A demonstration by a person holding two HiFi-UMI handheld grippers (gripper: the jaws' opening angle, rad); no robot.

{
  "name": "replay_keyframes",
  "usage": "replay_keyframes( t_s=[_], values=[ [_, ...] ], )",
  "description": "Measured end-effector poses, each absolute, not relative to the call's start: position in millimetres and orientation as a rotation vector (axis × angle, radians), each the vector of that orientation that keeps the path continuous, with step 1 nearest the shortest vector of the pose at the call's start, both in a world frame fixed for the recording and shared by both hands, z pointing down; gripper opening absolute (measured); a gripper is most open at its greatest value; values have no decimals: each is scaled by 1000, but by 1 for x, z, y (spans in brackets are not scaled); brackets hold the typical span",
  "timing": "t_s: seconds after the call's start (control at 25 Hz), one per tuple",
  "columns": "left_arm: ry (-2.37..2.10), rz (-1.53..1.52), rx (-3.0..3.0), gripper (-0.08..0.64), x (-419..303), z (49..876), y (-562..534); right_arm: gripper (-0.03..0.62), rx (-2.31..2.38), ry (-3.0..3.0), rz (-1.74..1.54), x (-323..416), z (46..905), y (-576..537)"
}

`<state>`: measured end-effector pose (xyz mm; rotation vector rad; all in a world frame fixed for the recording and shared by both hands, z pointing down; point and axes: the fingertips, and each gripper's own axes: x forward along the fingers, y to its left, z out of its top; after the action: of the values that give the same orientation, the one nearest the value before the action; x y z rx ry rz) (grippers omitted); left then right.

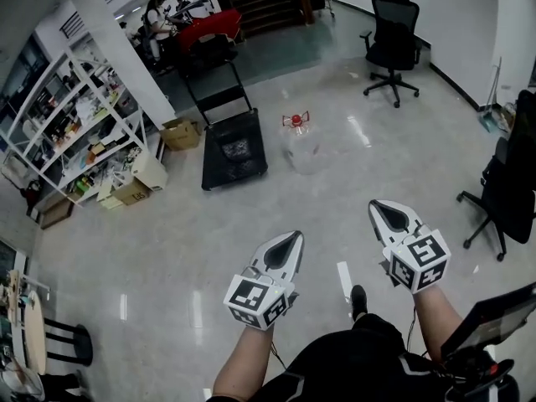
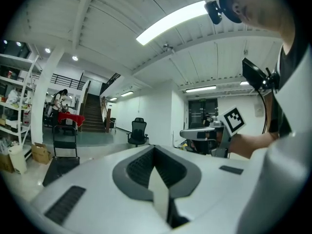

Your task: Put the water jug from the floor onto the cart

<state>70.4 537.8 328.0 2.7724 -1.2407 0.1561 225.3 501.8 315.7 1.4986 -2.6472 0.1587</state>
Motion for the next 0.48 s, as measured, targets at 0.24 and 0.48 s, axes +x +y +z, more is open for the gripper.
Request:
replay_keyframes(
  t_s=[0.24, 0.48],
  values=[
    [-1317, 131, 2741, -5, 102, 314, 440, 2, 1450, -2681, 155, 260, 307, 398],
    [-1460, 109, 2704, -5, 124, 299, 355, 2, 1365, -2743, 113, 285, 298, 311]
  ],
)
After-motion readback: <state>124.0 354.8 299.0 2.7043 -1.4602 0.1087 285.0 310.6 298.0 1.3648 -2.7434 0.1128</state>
